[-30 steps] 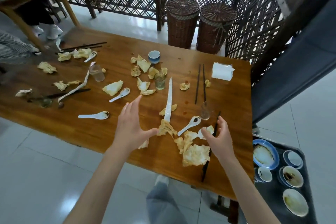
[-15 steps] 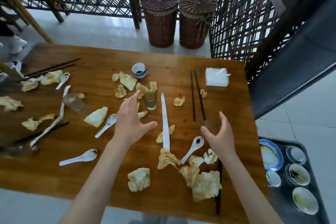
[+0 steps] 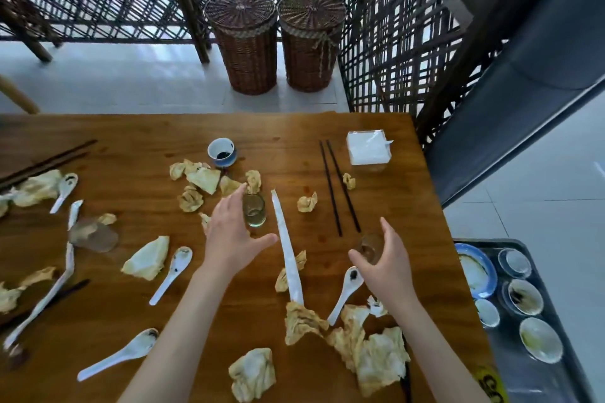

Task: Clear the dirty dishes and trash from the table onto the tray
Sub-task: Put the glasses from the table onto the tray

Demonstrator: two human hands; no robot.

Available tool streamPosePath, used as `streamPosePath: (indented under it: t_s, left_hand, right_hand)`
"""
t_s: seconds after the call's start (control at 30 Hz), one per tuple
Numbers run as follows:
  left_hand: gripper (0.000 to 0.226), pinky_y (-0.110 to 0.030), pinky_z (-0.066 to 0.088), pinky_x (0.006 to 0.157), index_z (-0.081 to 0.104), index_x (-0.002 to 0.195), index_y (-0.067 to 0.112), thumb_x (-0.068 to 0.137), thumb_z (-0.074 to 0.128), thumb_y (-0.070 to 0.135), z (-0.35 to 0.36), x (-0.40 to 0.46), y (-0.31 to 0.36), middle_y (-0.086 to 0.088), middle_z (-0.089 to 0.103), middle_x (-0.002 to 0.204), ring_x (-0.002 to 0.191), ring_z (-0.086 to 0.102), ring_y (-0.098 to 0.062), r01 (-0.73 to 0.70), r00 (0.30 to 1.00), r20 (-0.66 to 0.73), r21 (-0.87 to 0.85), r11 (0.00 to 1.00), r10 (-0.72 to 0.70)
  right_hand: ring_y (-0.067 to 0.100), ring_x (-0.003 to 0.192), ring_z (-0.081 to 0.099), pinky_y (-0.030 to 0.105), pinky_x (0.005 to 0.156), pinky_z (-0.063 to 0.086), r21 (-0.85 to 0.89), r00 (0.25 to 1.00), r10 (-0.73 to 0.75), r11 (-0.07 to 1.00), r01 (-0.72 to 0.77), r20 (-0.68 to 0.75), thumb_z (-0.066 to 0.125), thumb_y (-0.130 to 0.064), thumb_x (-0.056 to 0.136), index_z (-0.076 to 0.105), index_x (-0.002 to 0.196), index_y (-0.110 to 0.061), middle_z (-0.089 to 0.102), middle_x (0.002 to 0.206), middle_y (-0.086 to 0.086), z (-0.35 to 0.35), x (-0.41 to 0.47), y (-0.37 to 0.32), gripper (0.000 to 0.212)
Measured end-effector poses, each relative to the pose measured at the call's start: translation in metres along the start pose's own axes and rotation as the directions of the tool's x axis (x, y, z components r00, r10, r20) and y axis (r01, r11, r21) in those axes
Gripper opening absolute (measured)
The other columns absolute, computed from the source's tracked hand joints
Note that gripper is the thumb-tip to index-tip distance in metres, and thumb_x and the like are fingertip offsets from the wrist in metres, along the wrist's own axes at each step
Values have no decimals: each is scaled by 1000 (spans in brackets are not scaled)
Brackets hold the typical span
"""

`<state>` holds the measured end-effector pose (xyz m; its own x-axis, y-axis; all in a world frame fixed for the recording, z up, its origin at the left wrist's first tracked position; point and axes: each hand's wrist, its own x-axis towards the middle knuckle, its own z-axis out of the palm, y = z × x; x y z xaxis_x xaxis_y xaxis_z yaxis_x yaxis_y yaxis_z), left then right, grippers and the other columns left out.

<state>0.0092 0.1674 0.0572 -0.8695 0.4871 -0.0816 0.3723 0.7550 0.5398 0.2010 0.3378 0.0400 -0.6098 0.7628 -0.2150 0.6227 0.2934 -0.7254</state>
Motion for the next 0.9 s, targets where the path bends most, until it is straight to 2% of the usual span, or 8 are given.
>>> streamPosePath:
  t_s: [0.27,0.37,0.5,0.7,0.9]
  left_hand:
    - [103,-40,28,110,23,146,23,65,81,46,14,35,-25,-3,35,148,137,29,-23,-13,1000,28,74,997,11]
    - [104,-39,32,109,21,147,23,65,81,48,28,47,-30,-3,36,148,136,33,-23,-2,998,62,116,993,-5]
    - [103,-48,28,110,19,148,24,68,79,48,44,63,-33,-1,38,147,134,37,-23,24,992,114,187,982,-46]
    - [82,-52,21,113,30,145,24,77,74,38,52,75,-39,-1,45,143,133,40,-20,29,992,116,228,973,-57]
    - [70,-53,18,113,38,139,23,80,71,37,46,71,-37,0,48,140,128,45,-19,1,992,123,238,971,-32]
  right_hand:
    - [20,141,21,39,111,27,-113,995,87,989,-91,-38,72,-38,78,18,148,-24,25,153,-1,16,6,6,89]
    - [21,141,20,40,112,27,-160,993,115,980,-119,-34,74,-35,77,18,148,-23,24,153,1,23,8,10,91]
    - [21,141,19,39,111,26,-166,987,157,973,-157,-16,76,-29,76,17,148,-24,22,154,0,26,15,14,93]
    - [22,133,36,35,105,37,-178,985,164,969,-171,-55,72,-7,78,27,145,-24,35,146,3,27,25,20,83]
    - [22,124,47,33,98,43,-175,976,184,964,-202,-113,75,-9,75,34,141,-21,47,137,4,22,29,18,79]
